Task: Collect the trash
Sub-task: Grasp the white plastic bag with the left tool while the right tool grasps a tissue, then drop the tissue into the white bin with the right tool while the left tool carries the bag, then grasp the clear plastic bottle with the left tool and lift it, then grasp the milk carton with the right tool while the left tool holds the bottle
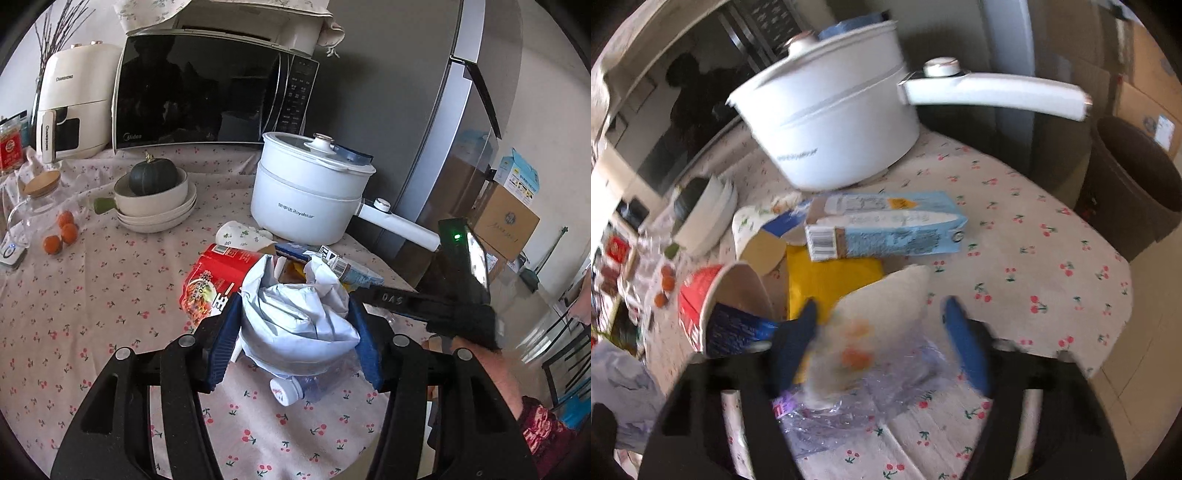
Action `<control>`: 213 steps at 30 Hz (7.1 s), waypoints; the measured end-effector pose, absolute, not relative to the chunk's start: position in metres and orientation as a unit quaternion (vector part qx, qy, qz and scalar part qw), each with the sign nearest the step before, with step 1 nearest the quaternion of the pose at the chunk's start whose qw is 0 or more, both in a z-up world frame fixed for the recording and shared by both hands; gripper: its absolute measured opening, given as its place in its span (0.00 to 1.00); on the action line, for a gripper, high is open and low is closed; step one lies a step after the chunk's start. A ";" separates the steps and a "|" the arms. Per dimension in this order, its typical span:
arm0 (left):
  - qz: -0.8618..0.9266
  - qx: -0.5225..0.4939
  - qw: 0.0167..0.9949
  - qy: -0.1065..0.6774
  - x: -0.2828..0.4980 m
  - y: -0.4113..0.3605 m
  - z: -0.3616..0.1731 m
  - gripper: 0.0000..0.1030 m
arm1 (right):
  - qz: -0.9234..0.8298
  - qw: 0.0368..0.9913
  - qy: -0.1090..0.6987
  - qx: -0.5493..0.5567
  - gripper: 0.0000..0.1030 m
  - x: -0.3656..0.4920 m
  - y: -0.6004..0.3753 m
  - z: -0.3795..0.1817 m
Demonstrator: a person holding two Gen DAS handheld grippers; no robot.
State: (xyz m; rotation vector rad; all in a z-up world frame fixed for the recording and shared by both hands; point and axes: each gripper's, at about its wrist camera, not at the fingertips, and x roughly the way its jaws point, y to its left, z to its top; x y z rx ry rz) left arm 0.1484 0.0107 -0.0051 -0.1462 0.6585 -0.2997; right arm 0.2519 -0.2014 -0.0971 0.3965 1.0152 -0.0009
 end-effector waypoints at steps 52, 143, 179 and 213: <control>-0.258 -0.016 0.913 0.317 0.071 -0.058 -0.020 0.54 | -0.082 0.902 0.424 0.000 0.84 0.036 -0.269 -0.057; -0.227 -0.043 0.906 0.355 0.129 0.011 -0.015 0.59 | -0.009 0.890 0.451 0.068 0.92 0.182 -0.220 -0.061; -0.237 -0.101 0.919 0.300 0.118 0.059 0.018 0.59 | 0.198 0.881 0.424 -0.069 0.36 0.299 -0.167 -0.091; -0.299 -0.131 0.910 0.255 0.071 0.034 0.045 0.60 | 0.075 0.917 0.387 -0.050 0.36 0.043 -0.196 -0.040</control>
